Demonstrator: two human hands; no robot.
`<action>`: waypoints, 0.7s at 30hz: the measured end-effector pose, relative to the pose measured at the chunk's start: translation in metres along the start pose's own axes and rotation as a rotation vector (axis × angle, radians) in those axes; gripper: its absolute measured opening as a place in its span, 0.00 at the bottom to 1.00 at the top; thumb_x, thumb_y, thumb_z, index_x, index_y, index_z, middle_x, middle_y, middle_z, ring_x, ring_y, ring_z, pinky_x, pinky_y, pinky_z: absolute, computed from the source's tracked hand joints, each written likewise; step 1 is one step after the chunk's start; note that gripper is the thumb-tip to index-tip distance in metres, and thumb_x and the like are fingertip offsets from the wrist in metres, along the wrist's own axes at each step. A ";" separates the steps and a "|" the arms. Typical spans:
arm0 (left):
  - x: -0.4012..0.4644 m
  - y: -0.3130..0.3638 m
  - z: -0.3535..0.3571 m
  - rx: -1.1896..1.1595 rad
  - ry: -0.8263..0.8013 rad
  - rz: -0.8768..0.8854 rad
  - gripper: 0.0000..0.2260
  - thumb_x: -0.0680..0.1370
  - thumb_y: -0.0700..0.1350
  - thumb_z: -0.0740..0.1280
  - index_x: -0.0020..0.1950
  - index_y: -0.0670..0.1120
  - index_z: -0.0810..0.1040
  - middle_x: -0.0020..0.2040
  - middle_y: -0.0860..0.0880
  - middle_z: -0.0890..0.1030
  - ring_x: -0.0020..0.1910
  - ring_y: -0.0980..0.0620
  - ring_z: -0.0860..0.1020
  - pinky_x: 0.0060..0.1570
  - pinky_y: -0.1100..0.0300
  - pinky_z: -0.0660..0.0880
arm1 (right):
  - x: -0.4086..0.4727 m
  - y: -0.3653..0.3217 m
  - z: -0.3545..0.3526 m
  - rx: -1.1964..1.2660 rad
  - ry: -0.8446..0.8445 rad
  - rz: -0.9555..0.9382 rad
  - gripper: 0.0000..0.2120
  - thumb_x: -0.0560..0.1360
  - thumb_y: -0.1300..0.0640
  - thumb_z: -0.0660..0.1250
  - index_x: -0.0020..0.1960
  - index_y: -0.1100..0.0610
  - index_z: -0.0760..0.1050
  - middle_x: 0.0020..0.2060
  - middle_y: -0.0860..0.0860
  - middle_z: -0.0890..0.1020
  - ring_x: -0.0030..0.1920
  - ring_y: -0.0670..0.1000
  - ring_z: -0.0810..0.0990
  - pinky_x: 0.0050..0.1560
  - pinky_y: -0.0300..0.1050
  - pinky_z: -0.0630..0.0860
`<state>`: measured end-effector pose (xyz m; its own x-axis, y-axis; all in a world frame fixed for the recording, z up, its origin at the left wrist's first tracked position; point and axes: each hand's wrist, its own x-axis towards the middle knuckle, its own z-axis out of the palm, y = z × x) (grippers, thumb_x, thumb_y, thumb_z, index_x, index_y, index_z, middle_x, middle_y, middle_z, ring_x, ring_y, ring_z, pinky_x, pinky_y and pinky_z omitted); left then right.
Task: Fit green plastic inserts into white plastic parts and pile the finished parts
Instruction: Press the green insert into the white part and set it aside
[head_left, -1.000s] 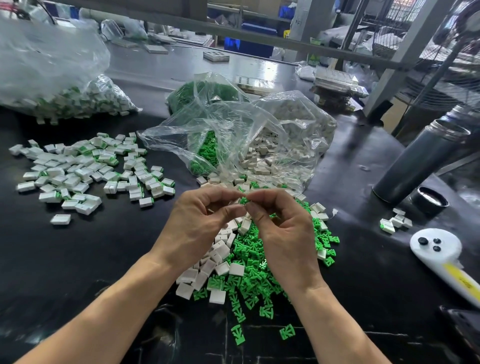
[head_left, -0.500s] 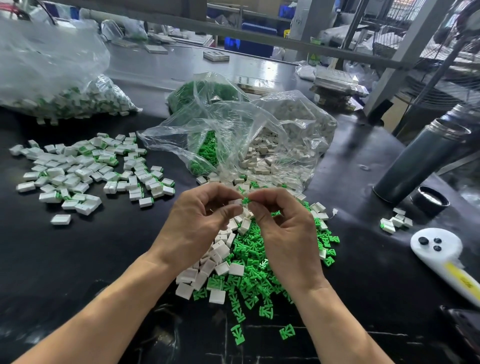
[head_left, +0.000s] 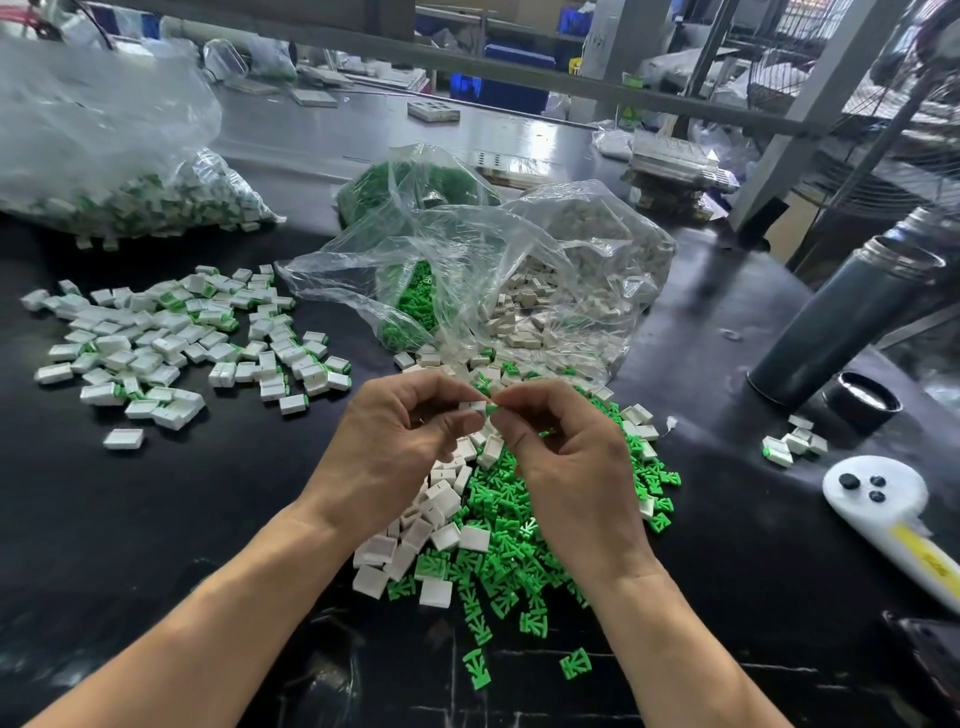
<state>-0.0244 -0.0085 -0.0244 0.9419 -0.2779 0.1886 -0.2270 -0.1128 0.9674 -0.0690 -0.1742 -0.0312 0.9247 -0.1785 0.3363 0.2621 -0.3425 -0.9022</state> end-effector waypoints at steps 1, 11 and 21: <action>0.000 0.000 0.000 -0.008 -0.001 0.004 0.06 0.76 0.37 0.75 0.49 0.46 0.86 0.38 0.51 0.85 0.33 0.57 0.79 0.35 0.65 0.77 | 0.000 -0.001 0.000 0.085 -0.001 0.056 0.06 0.78 0.60 0.74 0.51 0.50 0.82 0.42 0.47 0.85 0.38 0.44 0.82 0.38 0.36 0.77; 0.000 0.000 -0.001 -0.129 0.034 -0.019 0.06 0.75 0.33 0.75 0.48 0.43 0.85 0.38 0.44 0.85 0.32 0.51 0.80 0.34 0.63 0.78 | -0.002 -0.001 0.000 0.022 -0.039 0.096 0.03 0.79 0.58 0.73 0.50 0.51 0.83 0.39 0.46 0.85 0.35 0.43 0.81 0.35 0.36 0.77; 0.000 0.001 -0.006 -0.035 -0.002 0.048 0.08 0.74 0.31 0.75 0.44 0.44 0.85 0.36 0.47 0.84 0.32 0.51 0.80 0.35 0.58 0.81 | -0.003 -0.003 0.001 -0.153 -0.050 0.030 0.04 0.78 0.59 0.74 0.50 0.51 0.82 0.38 0.44 0.83 0.35 0.45 0.82 0.35 0.36 0.76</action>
<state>-0.0230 -0.0030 -0.0222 0.9299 -0.2838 0.2342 -0.2627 -0.0663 0.9626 -0.0720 -0.1722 -0.0296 0.9451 -0.1454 0.2928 0.1929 -0.4750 -0.8586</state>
